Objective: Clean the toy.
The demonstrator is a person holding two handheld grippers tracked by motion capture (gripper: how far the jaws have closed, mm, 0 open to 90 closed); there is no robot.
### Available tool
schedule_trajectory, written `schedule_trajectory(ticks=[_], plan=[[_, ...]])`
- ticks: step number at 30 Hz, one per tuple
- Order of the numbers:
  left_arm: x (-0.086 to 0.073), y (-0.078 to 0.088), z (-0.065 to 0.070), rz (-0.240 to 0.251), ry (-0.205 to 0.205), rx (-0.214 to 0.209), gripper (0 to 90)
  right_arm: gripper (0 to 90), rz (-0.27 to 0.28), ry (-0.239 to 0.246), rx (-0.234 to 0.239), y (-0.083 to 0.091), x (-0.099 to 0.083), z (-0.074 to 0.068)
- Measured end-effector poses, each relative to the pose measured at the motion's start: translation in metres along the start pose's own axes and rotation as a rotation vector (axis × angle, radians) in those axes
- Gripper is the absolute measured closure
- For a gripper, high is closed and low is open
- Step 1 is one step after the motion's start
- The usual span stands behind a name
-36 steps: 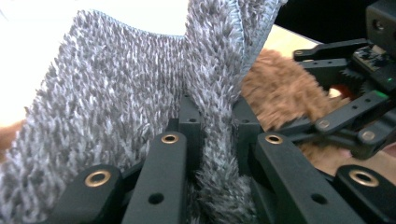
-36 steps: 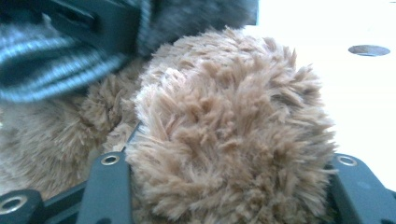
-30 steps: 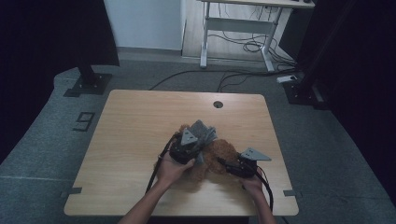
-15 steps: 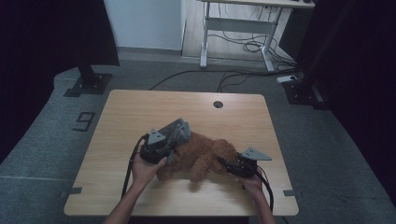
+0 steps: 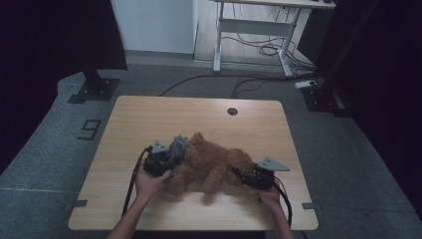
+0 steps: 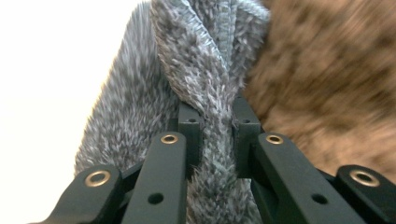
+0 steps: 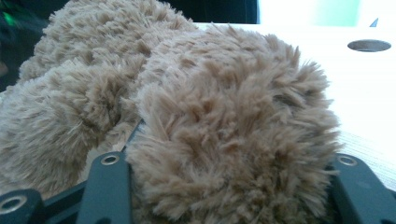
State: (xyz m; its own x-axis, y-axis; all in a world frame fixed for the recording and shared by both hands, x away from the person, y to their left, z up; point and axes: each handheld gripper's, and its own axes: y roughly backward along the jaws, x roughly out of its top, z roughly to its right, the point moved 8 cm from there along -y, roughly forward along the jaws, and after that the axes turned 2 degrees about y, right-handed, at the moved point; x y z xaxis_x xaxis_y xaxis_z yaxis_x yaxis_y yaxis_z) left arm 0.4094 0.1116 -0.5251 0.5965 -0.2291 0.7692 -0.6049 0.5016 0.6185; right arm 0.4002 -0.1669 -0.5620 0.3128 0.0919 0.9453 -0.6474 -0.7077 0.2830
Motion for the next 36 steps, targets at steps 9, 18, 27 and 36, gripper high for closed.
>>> schedule_trajectory(ticks=[9,18,27,36], plan=[[0.063,0.010,0.065,0.070,-0.114,-0.063,78.3,42.8,0.000,0.005,-0.001,0.000,0.000,-0.001],[0.084,-0.041,0.161,0.007,-0.206,-0.204,78.1,42.6,-0.004,0.012,-0.001,0.001,0.000,-0.002],[0.070,-0.087,0.180,-0.089,-0.239,-0.182,77.9,42.6,0.005,0.041,-0.007,0.004,-0.002,-0.004],[0.063,-0.069,0.143,-0.061,-0.189,-0.137,78.0,42.5,-0.006,0.075,-0.013,0.004,-0.002,-0.007]])
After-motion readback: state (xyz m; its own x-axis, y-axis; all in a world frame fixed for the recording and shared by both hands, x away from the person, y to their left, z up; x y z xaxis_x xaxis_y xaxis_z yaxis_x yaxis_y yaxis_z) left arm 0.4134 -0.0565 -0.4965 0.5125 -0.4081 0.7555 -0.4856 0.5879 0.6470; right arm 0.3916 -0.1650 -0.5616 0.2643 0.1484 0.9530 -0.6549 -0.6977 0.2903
